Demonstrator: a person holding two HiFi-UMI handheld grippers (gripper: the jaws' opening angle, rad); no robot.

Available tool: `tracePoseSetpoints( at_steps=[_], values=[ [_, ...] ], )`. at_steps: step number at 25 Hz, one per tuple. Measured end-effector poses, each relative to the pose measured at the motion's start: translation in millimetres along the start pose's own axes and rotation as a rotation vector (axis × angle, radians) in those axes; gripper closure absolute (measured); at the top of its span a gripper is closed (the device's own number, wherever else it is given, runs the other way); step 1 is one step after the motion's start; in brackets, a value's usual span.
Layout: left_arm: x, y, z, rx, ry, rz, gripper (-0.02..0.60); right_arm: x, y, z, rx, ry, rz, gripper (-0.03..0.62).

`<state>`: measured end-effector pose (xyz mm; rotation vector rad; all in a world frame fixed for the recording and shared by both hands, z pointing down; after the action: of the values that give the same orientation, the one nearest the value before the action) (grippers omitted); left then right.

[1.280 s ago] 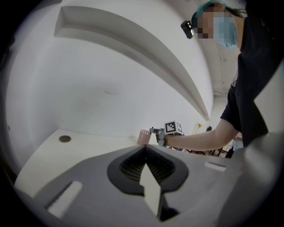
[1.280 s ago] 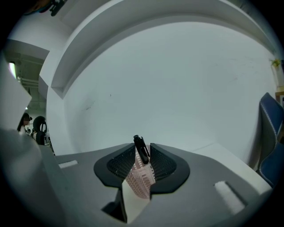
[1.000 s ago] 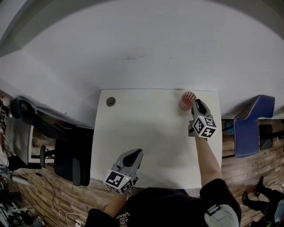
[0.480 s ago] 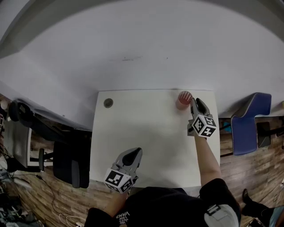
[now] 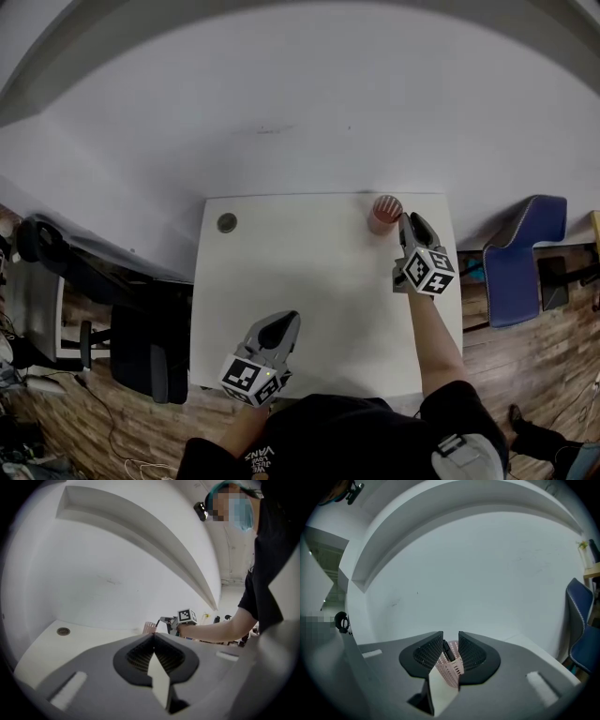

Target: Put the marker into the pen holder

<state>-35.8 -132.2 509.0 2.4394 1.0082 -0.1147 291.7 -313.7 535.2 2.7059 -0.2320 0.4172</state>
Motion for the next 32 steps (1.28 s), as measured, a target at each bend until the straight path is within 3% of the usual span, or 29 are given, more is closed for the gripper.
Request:
tracePoseSetpoints(
  at_steps=[14,26,32],
  values=[
    [-8.4,5.5,15.0,0.032,0.032,-0.069,0.529,-21.1,-34.8,-0.7,0.005,-0.009,-0.022,0.516],
    [-16.0,3.4,33.5,0.074,0.082,-0.123,0.529,-41.9,-70.4,-10.0,0.038,0.023,-0.054,0.588],
    [-20.8,-2.4,38.7,0.089,0.100,-0.148,0.529,-58.1,-89.4,-16.2,0.051,0.035,-0.056,0.592]
  ],
)
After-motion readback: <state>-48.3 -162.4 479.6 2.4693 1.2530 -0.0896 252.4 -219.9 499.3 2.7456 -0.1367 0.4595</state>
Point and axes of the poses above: the fingertips, and each gripper's own axes: y forward along the fingers, x to its right, z out of its top, the point moved 4 cm from there along -y, backward along the fingers, and after that the axes turned 13 degrees about -x, right-handed, at the moved point
